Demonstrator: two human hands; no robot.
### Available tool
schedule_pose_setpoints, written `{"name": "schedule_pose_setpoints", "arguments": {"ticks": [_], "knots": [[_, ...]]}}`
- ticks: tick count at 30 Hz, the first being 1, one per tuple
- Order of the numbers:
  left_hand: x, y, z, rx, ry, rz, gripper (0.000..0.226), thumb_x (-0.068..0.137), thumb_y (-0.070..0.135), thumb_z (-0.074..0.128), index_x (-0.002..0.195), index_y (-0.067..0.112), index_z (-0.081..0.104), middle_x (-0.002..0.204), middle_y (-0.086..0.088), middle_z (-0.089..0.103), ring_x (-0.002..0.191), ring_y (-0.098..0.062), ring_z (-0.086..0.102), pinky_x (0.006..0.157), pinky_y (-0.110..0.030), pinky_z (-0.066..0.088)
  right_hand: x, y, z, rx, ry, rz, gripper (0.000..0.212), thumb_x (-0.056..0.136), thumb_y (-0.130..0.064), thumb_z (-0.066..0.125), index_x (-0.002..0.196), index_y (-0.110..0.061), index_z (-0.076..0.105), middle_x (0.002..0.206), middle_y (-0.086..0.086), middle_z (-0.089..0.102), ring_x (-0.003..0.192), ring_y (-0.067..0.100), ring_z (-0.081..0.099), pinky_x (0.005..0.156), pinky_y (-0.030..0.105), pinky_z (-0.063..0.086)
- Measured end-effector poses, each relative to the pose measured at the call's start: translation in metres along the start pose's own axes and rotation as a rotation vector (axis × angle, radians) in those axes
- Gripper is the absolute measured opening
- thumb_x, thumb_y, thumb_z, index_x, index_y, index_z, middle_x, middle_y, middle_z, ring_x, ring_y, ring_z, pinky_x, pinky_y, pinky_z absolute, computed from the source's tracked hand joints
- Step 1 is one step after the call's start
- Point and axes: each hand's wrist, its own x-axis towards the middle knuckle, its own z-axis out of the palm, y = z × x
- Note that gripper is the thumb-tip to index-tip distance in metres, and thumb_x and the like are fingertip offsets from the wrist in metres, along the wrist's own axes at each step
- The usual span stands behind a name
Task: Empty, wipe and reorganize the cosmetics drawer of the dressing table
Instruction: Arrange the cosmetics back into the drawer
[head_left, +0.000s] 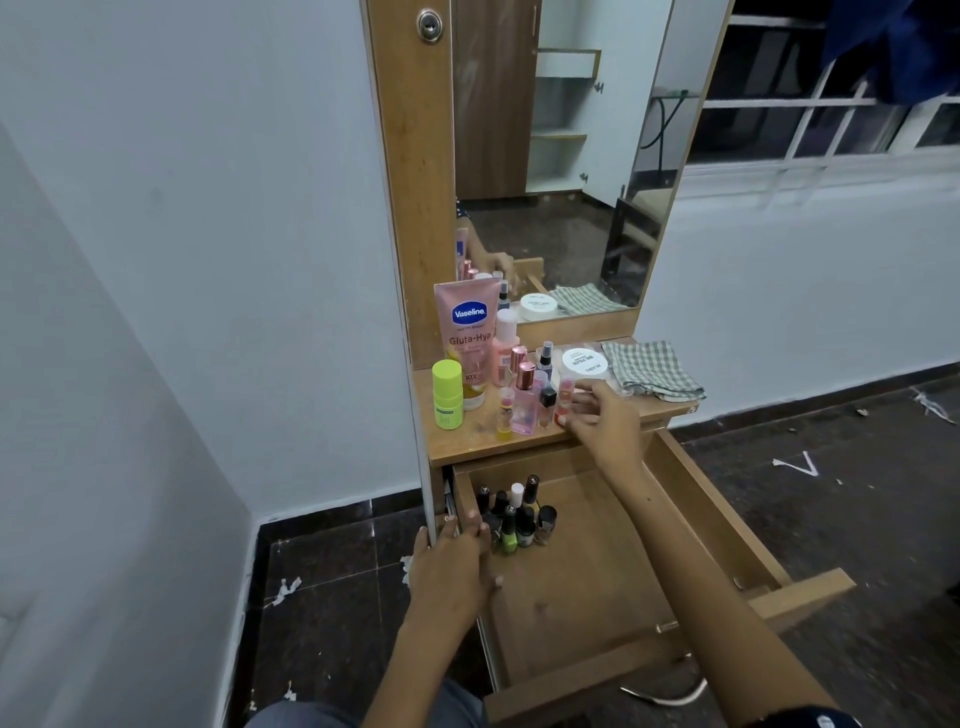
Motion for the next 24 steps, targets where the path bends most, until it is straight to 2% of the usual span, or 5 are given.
{"name": "schedule_pose_setpoints", "arguments": {"ticks": [7,11,15,19,24], "knots": [[0.002,-0.003,0.002,-0.032,-0.003,0.007,0.062,0.093,0.040,0.054,0.147,0.025,0.029,0.157,0.003,0.019,0.146,-0.018,0.011,0.117,-0.044,0.005,-0.015,-0.006,-0.014,-0.132,-0.029,-0.018,0.051,0.078,-0.008,0.073,0.124,-0.012,0.050,0.090,-0.007,0.063,0.086,0.011,0.064,0.080,0.035,0.054],[0.003,-0.007,0.003,-0.042,-0.007,0.019,0.062,0.091,0.042,0.056,0.146,0.027,0.032,0.156,0.002,0.024,0.145,-0.017,0.013,0.117,-0.044,0.006,-0.059,0.001,-0.025,-0.163,-0.029,-0.090,0.016,0.081,-0.013,0.071,0.090,-0.017,0.060,0.083,-0.011,0.065,0.078,-0.001,0.061,0.072,0.020,0.052],[0.003,-0.007,0.002,-0.050,-0.015,0.012,0.064,0.089,0.043,0.057,0.146,0.027,0.032,0.156,0.000,0.024,0.145,-0.019,0.013,0.117,-0.045,0.004,-0.098,0.010,-0.012,-0.156,-0.251,-0.090,0.011,0.082,-0.017,0.069,0.075,-0.022,0.063,0.073,-0.007,0.067,0.072,0.002,0.064,0.068,0.022,0.054],[0.001,-0.007,0.000,-0.040,-0.009,0.014,0.064,0.089,0.044,0.057,0.146,0.027,0.033,0.155,0.004,0.025,0.144,-0.018,0.016,0.116,-0.045,0.004,-0.108,0.005,0.005,-0.310,-0.522,-0.045,0.016,0.076,-0.037,0.069,0.084,-0.024,0.064,0.074,-0.008,0.065,0.071,0.008,0.062,0.070,0.031,0.054],[0.000,-0.007,0.001,-0.060,0.005,0.008,0.062,0.090,0.044,0.057,0.145,0.029,0.034,0.154,0.006,0.028,0.144,-0.018,0.015,0.116,-0.044,0.002,-0.111,-0.011,0.029,-0.515,-0.615,-0.150,0.011,0.084,-0.036,0.060,0.084,-0.025,0.060,0.077,-0.005,0.058,0.073,0.015,0.056,0.063,0.025,0.046]]}}
